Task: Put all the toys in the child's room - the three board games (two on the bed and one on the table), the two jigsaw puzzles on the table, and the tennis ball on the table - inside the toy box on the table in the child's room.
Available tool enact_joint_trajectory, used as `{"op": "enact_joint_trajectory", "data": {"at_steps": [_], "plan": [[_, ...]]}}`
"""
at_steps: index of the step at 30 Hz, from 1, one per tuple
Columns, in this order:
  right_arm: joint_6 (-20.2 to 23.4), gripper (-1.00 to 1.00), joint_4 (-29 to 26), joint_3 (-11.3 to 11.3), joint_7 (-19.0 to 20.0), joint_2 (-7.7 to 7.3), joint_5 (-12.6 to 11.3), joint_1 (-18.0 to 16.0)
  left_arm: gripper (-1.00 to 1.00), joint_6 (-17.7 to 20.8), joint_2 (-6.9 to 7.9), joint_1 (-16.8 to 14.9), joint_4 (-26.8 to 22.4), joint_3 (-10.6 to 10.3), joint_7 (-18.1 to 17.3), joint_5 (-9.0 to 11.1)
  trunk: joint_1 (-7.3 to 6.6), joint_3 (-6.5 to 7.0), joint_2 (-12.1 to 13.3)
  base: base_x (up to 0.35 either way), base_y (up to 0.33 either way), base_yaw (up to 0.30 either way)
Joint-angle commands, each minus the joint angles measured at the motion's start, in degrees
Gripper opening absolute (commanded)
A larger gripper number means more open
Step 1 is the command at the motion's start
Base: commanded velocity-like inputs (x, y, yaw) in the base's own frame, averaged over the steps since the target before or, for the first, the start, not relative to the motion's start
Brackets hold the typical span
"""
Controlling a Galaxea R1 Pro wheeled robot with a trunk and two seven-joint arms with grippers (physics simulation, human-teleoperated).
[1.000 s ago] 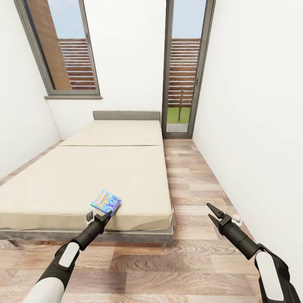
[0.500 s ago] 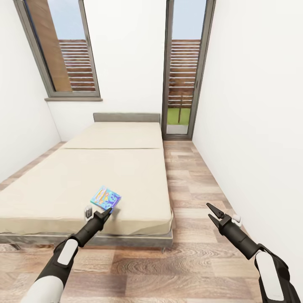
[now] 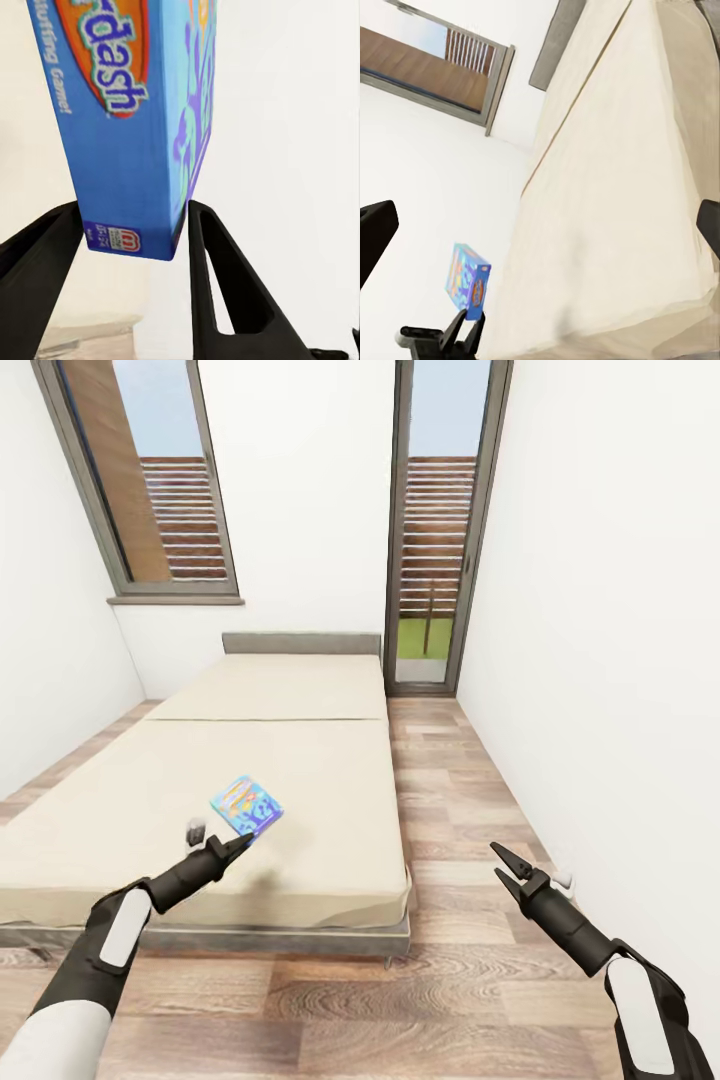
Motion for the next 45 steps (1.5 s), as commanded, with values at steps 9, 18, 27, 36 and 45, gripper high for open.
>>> {"op": "enact_joint_trajectory", "data": {"at_steps": [9, 18, 27, 36, 45], "plan": [[0.1, 1.0, -0.05, 0.13, 0.19, 0.15, -0.01, -0.05, -1.0, 10.44, 7.97, -0.28, -6.16, -6.23, -0.42, 0.08, -1.99, 1.57, 3.6, 0.0, 0.0, 0.0], [-0.29, 1.0, -0.34, 0.31, 0.38, 0.19, 0.33, -0.05, -1.0, 16.43, 17.23, -0.13, -14.53, -12.14, -6.66, 0.2, -3.75, 3.01, 6.81, 0.0, 0.0, 0.0], [-0.57, 1.0, -0.42, 0.35, 0.48, 0.2, 0.68, -0.05, -1.0, 16.43, 25.32, 0.17, -15.61, -12.72, -25.82, 0.05, -5.51, 4.44, 10.02, 0.0, 0.0, 0.0], [-0.85, 1.0, 0.05, -0.44, 0.66, 0.82, 0.32, -0.14, -1.0, 15.81, 24.83, 1.47, -14.57, -13.44, -31.18, 0.48, -6.38, 5.16, 11.61, 0.0, 0.0, 0.0], [-0.85, 1.0, 0.04, -0.34, 0.58, 0.14, 0.24, -0.14, -1.0, 14.79, 22.63, 2.15, -14.35, -14.8, -30.84, -1.92, -6.38, 5.16, 11.61, 0.0, 0.006, 0.0]]}}
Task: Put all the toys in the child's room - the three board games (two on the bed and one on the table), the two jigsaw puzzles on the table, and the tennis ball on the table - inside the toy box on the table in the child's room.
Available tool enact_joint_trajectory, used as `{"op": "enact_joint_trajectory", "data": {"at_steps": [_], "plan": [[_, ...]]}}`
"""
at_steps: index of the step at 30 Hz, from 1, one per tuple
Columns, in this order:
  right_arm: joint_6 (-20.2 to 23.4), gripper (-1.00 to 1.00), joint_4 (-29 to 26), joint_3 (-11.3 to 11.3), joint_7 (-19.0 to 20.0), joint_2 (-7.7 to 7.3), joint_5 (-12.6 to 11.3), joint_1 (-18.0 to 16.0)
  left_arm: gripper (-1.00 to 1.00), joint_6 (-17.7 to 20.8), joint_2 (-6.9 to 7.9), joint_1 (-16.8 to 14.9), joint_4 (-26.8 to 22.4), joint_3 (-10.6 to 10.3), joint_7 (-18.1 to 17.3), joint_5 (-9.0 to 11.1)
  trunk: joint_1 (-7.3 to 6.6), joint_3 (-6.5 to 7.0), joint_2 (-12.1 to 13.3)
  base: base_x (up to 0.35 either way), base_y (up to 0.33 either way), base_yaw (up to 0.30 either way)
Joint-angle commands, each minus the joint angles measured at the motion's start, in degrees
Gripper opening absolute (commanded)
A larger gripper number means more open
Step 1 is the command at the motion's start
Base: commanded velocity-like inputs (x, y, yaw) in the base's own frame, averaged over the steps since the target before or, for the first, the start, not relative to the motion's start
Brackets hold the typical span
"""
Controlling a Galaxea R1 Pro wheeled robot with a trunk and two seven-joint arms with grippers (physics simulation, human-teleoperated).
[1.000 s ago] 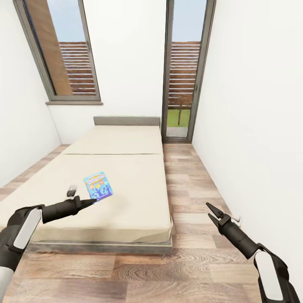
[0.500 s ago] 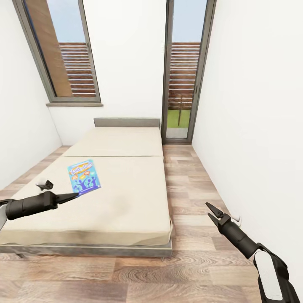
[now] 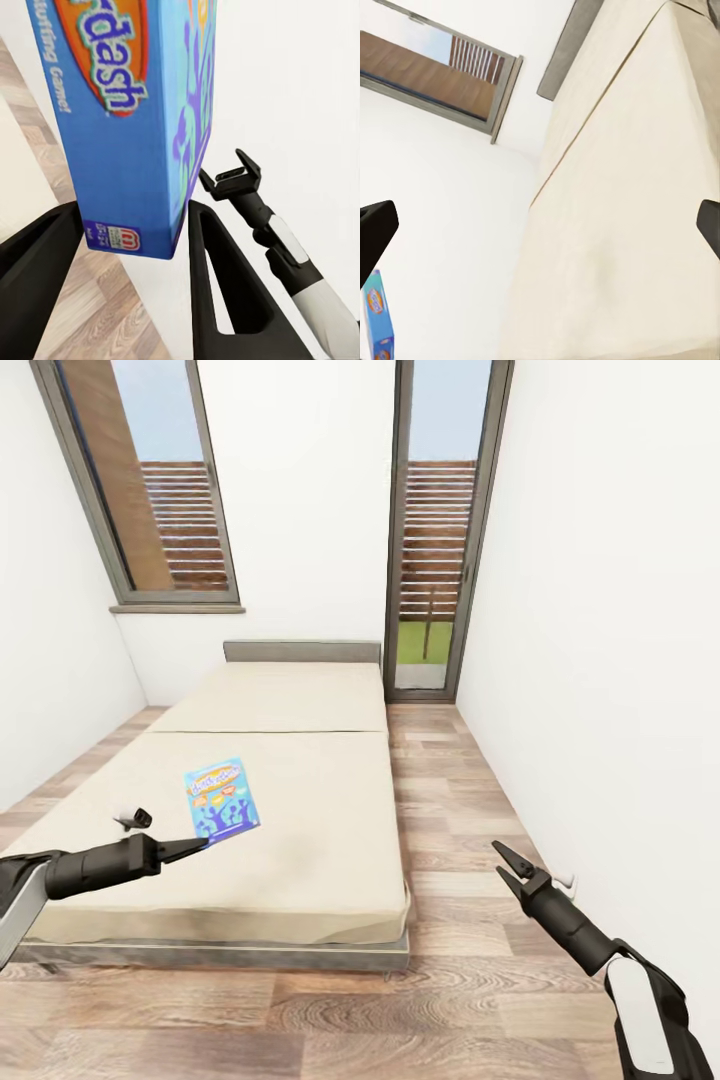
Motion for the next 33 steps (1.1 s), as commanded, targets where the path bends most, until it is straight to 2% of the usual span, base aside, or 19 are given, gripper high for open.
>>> {"op": "enact_joint_trajectory", "data": {"at_steps": [1, 8, 20, 25, 27, 33], "plan": [[0.37, 1.0, -0.02, -0.16, 0.11, 0.05, -0.07, -0.06, -1.0, 0.4, -0.01, -0.02, 0.02, -0.03, -0.04, 0.14, -0.01, -0.05, -0.02, 0.0, 0.112, 0.0], [0.38, 1.0, -0.02, 0.01, 0.17, -0.05, -0.08, -0.06, -1.0, 0.3, -0.05, -0.01, 0.05, -0.03, -0.09, 0.0, -0.01, -0.05, -0.02, 0.016, 0.111, 0.0], [0.38, 1.0, -0.14, 0.19, -0.68, 0.02, 0.49, -0.07, -1.0, 0.3, -0.05, -0.01, 0.05, 0.04, -0.2, -0.03, -0.01, -0.05, -0.02, 0.052, 0.264, 0.0], [0.66, 1.0, -2.97, 0.3, -1.08, 0.17, 0.61, -0.13, -1.0, 0.3, -0.01, -0.01, 0.05, 0.11, -0.19, -0.03, -0.01, -0.05, -0.02, 0.002, 0.215, 0.0], [0.83, 1.0, -4.53, 1.15, -1.84, 0.13, 0.62, -0.14, -1.0, 0.3, -0.02, -0.01, 0.05, 0.12, -0.2, -0.03, -0.01, -0.05, -0.02, 0.0, 0.051, 0.009], [1.03, 1.0, -7.71, 6.61, -6.21, -0.05, 0.64, -0.09, -1.0, 0.35, 0.34, -0.01, 0.07, 0.48, -0.21, 0.01, -0.01, -0.05, -0.02, 0.0, 0.011, 0.208]]}}
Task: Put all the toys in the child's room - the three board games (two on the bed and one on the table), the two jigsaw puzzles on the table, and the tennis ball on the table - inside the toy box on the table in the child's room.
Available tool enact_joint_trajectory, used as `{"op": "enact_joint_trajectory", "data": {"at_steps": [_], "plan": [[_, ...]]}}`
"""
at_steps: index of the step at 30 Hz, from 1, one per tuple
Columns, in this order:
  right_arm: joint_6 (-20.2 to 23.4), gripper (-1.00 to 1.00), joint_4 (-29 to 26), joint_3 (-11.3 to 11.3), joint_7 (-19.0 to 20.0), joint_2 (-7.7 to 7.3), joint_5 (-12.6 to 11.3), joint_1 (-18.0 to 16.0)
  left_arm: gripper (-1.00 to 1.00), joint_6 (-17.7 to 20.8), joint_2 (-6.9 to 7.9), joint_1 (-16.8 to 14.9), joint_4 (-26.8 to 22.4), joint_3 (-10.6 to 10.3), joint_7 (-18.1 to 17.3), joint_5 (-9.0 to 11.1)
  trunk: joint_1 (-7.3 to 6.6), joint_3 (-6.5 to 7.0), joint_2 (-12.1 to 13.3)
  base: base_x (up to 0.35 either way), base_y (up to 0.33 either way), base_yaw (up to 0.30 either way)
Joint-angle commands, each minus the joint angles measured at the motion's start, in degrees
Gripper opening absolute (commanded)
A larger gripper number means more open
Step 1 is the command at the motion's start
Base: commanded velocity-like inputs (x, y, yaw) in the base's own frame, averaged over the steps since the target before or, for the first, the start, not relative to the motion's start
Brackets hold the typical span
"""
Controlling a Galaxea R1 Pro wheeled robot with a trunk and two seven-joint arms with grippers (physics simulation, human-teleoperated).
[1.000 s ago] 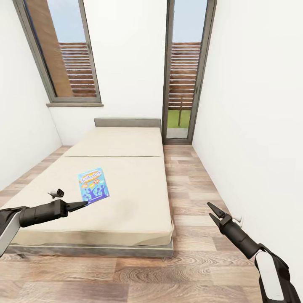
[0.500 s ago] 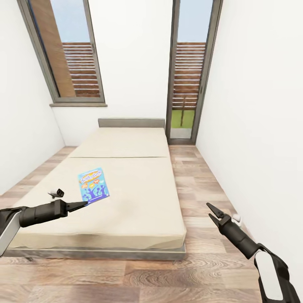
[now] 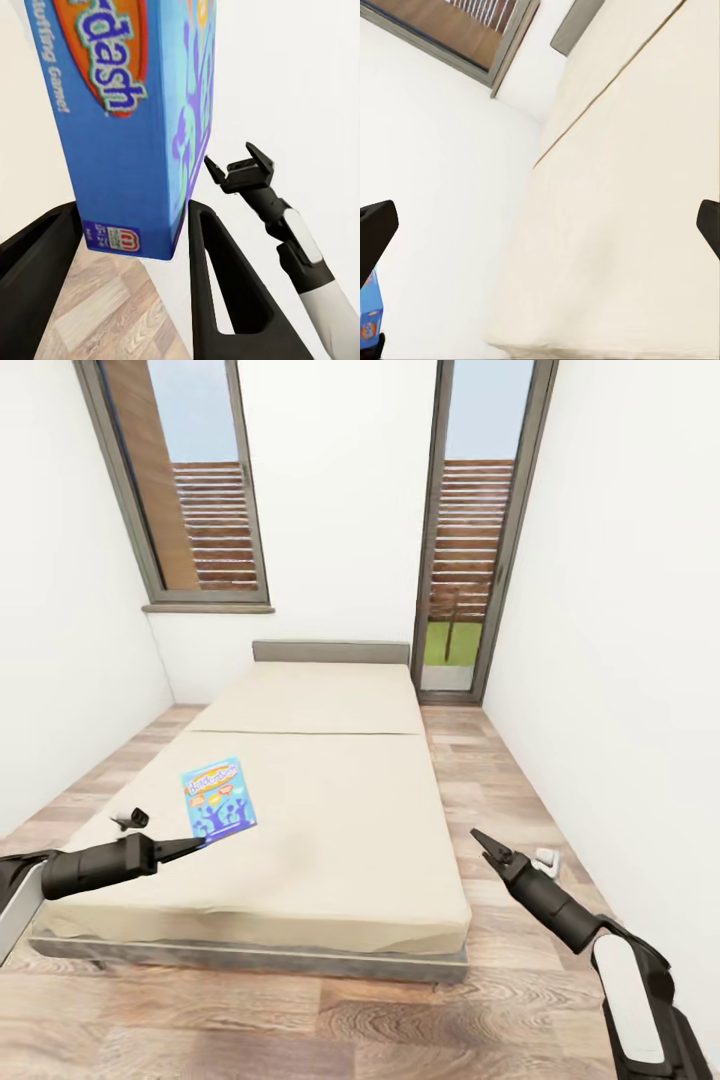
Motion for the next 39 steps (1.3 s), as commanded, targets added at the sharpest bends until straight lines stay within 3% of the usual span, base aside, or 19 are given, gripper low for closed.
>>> {"op": "enact_joint_trajectory", "data": {"at_steps": [1, 7, 13, 24, 28, 32, 39], "plan": [[0.45, 1.0, -0.18, 0.54, -0.58, 0.05, -0.07, -0.06, -1.0, 0.45, 0.11, -0.04, 0.01, 0.07, -0.11, 0.22, -0.01, -0.05, -0.02, 0.0, 0.001, 0.28], [0.54, 1.0, -0.42, 3.87, -2.91, 0.01, -0.02, -0.06, -1.0, 0.59, 0.53, 0.0, -0.01, 1.61, -0.33, 0.26, -0.01, -0.05, -0.02, 0.0, 0.0, 0.287], [0.53, 1.0, -0.44, 5.16, -3.53, -0.02, 0.0, -0.01, -1.0, 0.86, 0.67, 0.11, -0.01, 3.29, -0.48, 0.25, -1.32, 1.02, 2.38, 0.0, 0.0, 0.29], [0.56, 1.0, -0.44, 5.9, -3.95, 0.01, 0.01, -0.01, -1.0, 1.05, 0.85, 0.21, -0.01, 3.53, -0.59, 0.25, -3.74, 3.0, 6.79, 0.0, 0.0, 0.29], [0.54, 1.0, -0.44, 8.24, -4.41, -0.03, 0.15, 0.05, -1.0, 1.08, 1.99, 0.22, -0.01, 3.49, -0.71, 0.41, -4.62, 3.72, 8.4, 0.0, 0.0, 0.29], [0.42, 1.0, -0.44, 10.16, -5.03, 0.0, 2.31, 0.15, -1.0, 1.09, 2.39, 0.22, -0.01, 3.49, -0.72, 0.5, -5.5, 4.42, 10.0, 0.0, 0.0, 0.253], [0.34, 1.0, -0.51, 10.48, -5.09, 0.04, 2.96, 0.15, -1.0, 1.09, 2.43, 0.22, 0.01, 3.48, -0.67, 0.51, -7.04, 5.66, 12.81, 0.0, 0.0, 0.048]]}}
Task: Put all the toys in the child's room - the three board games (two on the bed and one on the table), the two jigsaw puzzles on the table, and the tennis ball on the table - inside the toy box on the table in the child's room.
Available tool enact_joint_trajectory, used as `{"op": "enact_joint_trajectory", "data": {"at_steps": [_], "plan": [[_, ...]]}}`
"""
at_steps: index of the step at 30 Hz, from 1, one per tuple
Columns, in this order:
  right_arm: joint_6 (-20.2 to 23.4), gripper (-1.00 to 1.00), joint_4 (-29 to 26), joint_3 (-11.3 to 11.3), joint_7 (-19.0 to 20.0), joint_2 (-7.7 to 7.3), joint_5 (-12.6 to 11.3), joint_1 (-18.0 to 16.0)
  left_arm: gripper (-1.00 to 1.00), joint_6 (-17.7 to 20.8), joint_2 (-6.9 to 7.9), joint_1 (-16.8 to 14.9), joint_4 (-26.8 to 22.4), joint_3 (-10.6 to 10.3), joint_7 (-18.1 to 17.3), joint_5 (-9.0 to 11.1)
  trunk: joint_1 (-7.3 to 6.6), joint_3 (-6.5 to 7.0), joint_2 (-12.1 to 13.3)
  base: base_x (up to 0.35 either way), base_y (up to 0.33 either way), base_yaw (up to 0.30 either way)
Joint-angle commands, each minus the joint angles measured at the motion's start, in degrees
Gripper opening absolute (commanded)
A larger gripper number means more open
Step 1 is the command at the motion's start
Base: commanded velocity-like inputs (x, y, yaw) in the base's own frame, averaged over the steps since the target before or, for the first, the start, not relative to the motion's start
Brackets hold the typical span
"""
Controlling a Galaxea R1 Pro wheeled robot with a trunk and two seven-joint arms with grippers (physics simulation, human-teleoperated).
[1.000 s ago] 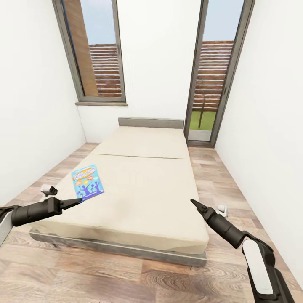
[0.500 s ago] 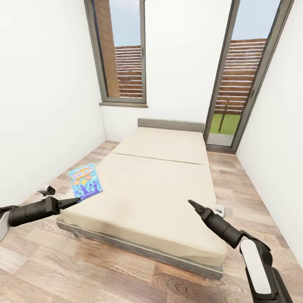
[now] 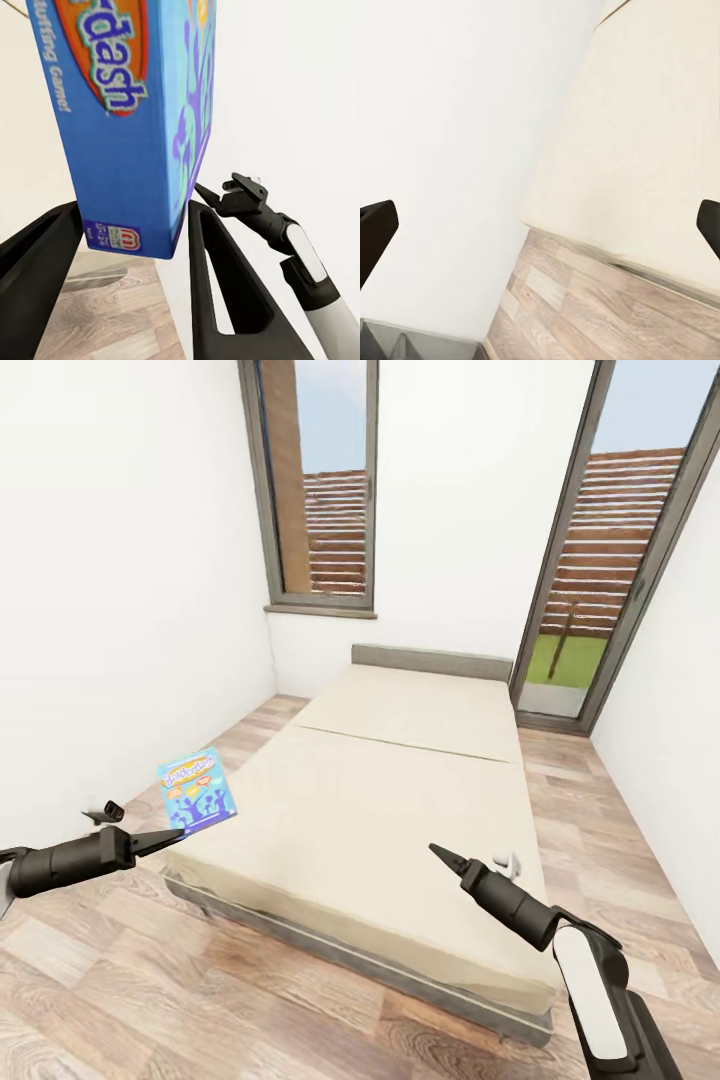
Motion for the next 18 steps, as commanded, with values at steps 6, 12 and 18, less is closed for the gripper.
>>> {"op": "enact_joint_trajectory", "data": {"at_steps": [6, 12, 18], "plan": [[0.45, 1.0, 0.04, -0.16, 0.18, -0.01, -0.01, -0.03, -1.0, 0.39, 0.0, -0.03, 0.01, -0.05, -0.05, 0.11, -1.33, 1.03, 2.4, 0.0, 0.0, 0.002], [0.5, 1.0, -0.8, -0.12, 0.14, 0.0, 0.01, -0.01, -1.0, 0.39, -0.06, -0.03, 0.02, -0.1, -0.05, 0.11, -2.65, 2.11, 4.8, 0.0, 0.0, 0.08], [0.66, 1.0, -1.97, 0.13, -0.27, 0.06, 0.12, -0.03, -1.0, 0.38, -0.06, -0.03, 0.03, -0.1, -0.05, -0.04, -3.96, 3.07, 7.21, 0.0, 0.0, 0.264]]}}
